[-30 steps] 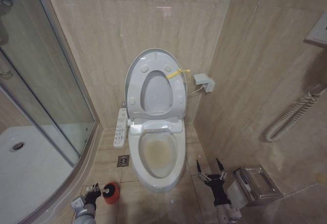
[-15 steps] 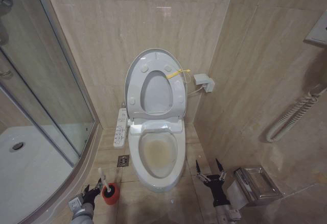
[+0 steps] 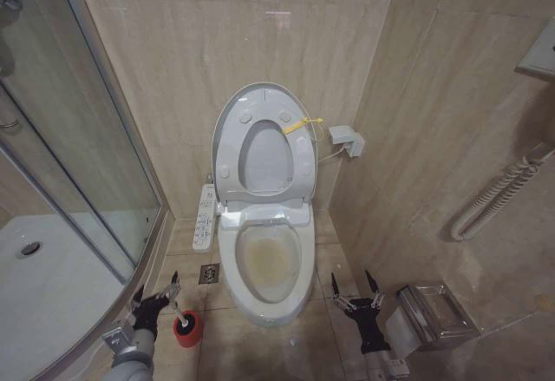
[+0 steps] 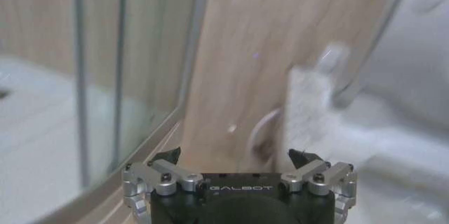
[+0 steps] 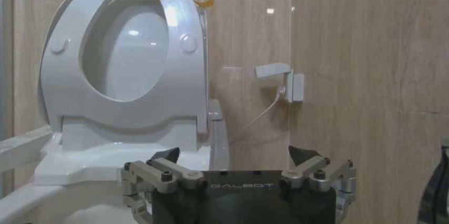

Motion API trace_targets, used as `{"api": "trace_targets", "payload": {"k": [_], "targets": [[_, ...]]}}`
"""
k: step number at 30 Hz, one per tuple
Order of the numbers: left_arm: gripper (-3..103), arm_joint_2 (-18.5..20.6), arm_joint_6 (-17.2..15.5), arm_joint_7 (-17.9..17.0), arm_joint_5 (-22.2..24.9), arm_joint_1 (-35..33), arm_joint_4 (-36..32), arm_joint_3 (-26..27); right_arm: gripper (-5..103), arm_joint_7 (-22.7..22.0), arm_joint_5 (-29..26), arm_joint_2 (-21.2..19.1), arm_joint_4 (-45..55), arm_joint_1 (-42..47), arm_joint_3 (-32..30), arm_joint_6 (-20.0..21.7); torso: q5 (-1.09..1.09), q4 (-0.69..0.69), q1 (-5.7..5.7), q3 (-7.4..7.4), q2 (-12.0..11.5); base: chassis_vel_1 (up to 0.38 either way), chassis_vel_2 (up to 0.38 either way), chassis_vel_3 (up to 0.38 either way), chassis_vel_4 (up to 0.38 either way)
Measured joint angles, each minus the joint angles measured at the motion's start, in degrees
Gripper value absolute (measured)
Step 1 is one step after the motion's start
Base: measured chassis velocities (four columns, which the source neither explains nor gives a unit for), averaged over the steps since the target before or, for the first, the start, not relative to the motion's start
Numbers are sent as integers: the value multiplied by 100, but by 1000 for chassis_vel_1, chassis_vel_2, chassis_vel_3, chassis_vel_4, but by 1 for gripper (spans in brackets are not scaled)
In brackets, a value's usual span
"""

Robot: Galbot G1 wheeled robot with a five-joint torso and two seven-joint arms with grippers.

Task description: Open the toilet lid, clean the toilet bowl with a toilet brush, close the toilet lid, and flush.

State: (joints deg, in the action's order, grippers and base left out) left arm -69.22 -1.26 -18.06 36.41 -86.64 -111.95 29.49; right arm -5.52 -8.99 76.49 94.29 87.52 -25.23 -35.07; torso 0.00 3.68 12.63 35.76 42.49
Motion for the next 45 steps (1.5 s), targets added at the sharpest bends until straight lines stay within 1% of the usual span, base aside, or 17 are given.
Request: {"api": "trace_targets", "payload": {"k": [3, 4, 7, 8, 9, 10, 11, 12, 13, 14, 15, 17, 19, 24, 26, 35, 45], "targets": [[100, -22, 148, 50, -301, -118, -405, -4, 100, -50, -16, 20, 134, 23, -12, 3, 0, 0, 0, 0, 0, 0, 0, 0, 0], [100, -22, 148, 50, -301, -118, -405, -4, 100, -50, -16, 20, 134, 23, -12, 3, 0, 0, 0, 0, 0, 0, 0, 0, 0], [100, -4, 293, 104, -518, -254, -723, -41, 100, -148, -28, 27, 330, 69, -32, 20, 0, 0, 0, 0, 0, 0, 0, 0, 0], [100, 10, 400, 218, -658, -339, -877, -38, 100, -187, -40, 23, 460, 102, -33, 33, 0, 0, 0, 0, 0, 0, 0, 0, 0], [100, 10, 400, 218, -658, -339, -877, -38, 100, -187, -40, 23, 460, 102, -33, 33, 0, 0, 0, 0, 0, 0, 0, 0, 0], [100, 19, 456, 300, -734, -377, -935, -27, 100, -202, -47, 21, 521, 118, -33, 44, 0, 0, 0, 0, 0, 0, 0, 0, 0], [100, 36, 654, 598, -991, -444, -1060, 32, 100, -239, -60, 17, 683, 145, -33, 77, 0, -1, 0, 0, 0, 0, 0, 0, 0], [100, 39, 733, 722, -1112, -452, -1110, 61, 100, -252, -64, 17, 756, 150, -36, 94, 0, -1, 0, 0, 0, 0, 0, 0, 0], [100, 39, 733, 722, -1112, -452, -1110, 61, 100, -252, -64, 17, 756, 150, -36, 94, 0, -1, 0, 0, 0, 0, 0, 0, 0], [100, 40, 777, 800, -1195, -454, -1145, 82, 100, -261, -70, 17, 812, 149, -44, 107, 1, 0, 0, 0, 0, 0, 0, 0, 0], [100, 29, 833, 955, -1382, -457, -1289, 128, 100, -298, -147, 7, 1009, 133, -84, 165, 0, 0, 0, 0, 0, 0, 0, 0, 0], [100, 23, 835, 986, -1412, -463, -1373, 130, 100, -322, -200, -3, 1095, 123, -98, 198, 0, 0, 0, 0, 0, 0, 0, 0, 0], [100, -2, 831, 1036, -1418, -491, -1573, 123, 100, -387, -391, -41, 1363, 120, -141, 311, 0, 0, 0, 0, 0, 0, 0, 0, 0], [100, -23, 784, 1111, -1418, -505, -1831, 147, 100, -405, -466, -81, 1596, 126, -207, 378, 0, 0, 0, 0, 0, 0, 0, 0, 0], [100, -11, 709, 1151, -1413, -514, -1985, 169, 100, -404, -504, -103, 1718, 133, -232, 401, 0, 0, 0, 0, 0, 0, 0, 0, 0], [100, 20, 696, 1172, -1356, -451, -1884, 129, 100, -386, -531, -56, 1796, 115, -225, 419, 0, 0, 0, 0, 0, 0, 0, 0, 0], [100, 33, 696, 1192, -1326, -365, -1671, 61, 100, -230, -605, -81, 1787, 27, -269, 379, 0, -1, -1, 0, 0, 0, 0, 0, 0]]}}
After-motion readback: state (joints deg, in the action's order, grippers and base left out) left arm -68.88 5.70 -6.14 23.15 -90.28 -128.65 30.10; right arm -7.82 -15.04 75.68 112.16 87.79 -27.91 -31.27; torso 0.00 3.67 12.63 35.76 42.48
